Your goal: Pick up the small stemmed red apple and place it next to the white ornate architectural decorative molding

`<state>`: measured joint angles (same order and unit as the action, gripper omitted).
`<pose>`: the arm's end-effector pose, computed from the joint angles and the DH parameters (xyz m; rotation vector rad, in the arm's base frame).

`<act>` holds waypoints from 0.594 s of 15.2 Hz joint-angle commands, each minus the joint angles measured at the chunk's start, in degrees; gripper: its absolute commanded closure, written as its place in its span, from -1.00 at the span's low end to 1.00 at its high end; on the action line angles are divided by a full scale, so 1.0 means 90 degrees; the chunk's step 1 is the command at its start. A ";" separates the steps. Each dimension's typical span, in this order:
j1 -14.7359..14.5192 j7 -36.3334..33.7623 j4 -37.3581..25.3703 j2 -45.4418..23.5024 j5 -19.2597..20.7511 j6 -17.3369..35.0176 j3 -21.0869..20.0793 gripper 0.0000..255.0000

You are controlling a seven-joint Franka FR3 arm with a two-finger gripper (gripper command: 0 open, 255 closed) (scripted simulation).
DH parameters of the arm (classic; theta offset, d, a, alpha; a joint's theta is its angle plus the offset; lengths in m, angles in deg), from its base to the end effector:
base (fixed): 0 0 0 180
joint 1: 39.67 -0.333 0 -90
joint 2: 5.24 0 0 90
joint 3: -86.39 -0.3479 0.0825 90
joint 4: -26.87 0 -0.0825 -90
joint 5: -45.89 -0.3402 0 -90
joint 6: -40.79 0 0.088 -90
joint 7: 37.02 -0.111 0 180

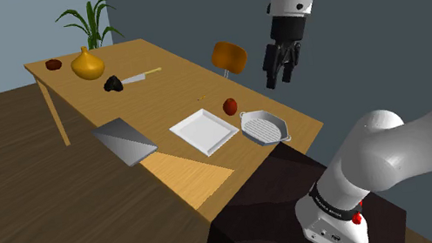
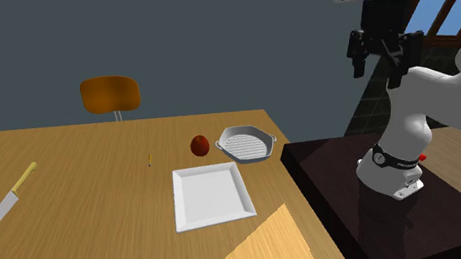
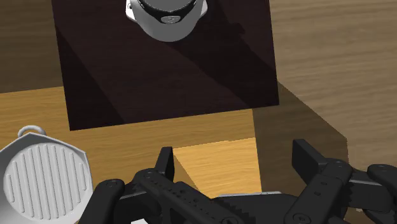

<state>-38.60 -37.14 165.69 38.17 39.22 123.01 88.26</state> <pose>0.2280 -0.0007 0.5654 -2.9783 0.0588 0.3407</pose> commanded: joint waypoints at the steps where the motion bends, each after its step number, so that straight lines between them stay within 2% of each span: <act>1: 0.0000 0.0000 0.0000 0.0000 0.0000 0.0000 0.0000 -1.00; 9: 0.0244 0.1032 0.0463 -0.0920 0.0636 0.1546 0.0659 -1.00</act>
<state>-36.75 -29.33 169.85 31.71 44.13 134.81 93.20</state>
